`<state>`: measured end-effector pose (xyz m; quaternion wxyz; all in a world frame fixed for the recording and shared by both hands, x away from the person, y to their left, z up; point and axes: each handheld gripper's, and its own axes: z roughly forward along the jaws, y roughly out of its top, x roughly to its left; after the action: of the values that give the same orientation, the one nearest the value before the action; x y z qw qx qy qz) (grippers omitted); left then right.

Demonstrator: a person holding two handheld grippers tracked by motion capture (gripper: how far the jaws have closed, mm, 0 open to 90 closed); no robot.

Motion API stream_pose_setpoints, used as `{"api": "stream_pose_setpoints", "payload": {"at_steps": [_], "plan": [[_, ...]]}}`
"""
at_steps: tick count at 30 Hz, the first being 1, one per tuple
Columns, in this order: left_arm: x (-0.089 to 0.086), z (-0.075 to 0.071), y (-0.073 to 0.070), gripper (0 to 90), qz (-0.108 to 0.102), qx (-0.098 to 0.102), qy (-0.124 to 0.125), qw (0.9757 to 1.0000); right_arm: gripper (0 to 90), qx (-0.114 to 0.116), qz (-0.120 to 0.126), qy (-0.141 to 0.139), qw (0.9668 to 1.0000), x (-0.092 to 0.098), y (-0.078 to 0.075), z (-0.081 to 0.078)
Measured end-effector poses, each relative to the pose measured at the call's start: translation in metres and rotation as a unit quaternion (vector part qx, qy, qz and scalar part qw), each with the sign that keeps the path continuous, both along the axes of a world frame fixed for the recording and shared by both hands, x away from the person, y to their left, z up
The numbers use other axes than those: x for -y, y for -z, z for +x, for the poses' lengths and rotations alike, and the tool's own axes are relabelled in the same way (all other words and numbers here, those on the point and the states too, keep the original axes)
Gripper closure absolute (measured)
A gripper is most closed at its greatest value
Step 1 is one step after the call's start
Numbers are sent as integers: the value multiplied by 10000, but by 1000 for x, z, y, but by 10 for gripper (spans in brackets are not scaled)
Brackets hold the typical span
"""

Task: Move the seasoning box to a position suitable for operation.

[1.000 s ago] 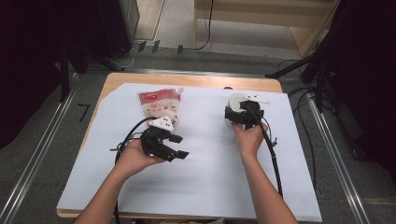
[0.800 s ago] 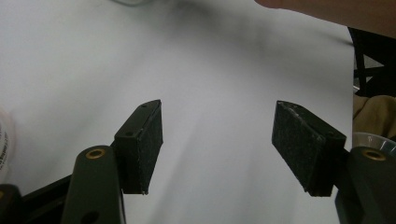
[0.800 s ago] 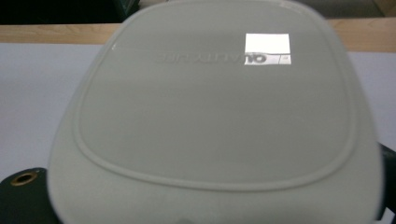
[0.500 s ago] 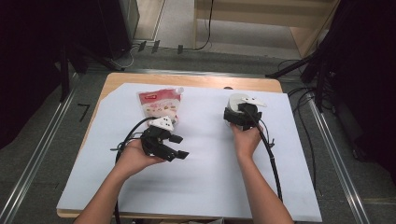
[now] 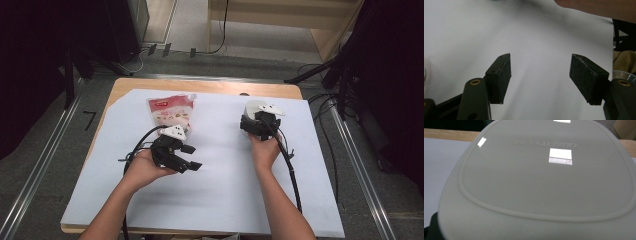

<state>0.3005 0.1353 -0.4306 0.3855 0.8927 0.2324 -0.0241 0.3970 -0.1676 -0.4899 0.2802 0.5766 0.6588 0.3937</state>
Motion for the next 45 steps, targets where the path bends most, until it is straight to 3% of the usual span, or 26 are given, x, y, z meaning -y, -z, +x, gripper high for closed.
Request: {"api": "stream_pose_setpoints", "payload": {"at_steps": [11, 15, 23, 30, 36, 41, 45], "plan": [[0, 1, 1, 345, 40, -10, -21, 10000, 149, -60, 60, -94, 9999, 9, -6, -1], [0, 1, 1, 345, 78, 8, -21, 10000, 150, -58, -38, -299, 9995, 13, -12, -2], [-1, 1, 1, 343, 46, -3, -45, 10000, 151, -33, -11, -767, 9970, 17, -27, -13], [-3, 2, 1, 343, 33, -12, -88, 10000, 151, 78, 138, -1201, 9926, 16, -41, -25], [-3, 3, 1, 343, 73, -2, -100, 9999, 151, 170, 136, -1642, 9862, 11, -52, -40], [-3, 2, 1, 343, 45, -12, -123, 9999, 151, 301, 100, -1789, 9833, 8, -55, -53], [-4, 3, 1, 343, 64, 5, -118, 9999, 151, 263, 165, -1951, 9803, 7, -54, -61]]}}
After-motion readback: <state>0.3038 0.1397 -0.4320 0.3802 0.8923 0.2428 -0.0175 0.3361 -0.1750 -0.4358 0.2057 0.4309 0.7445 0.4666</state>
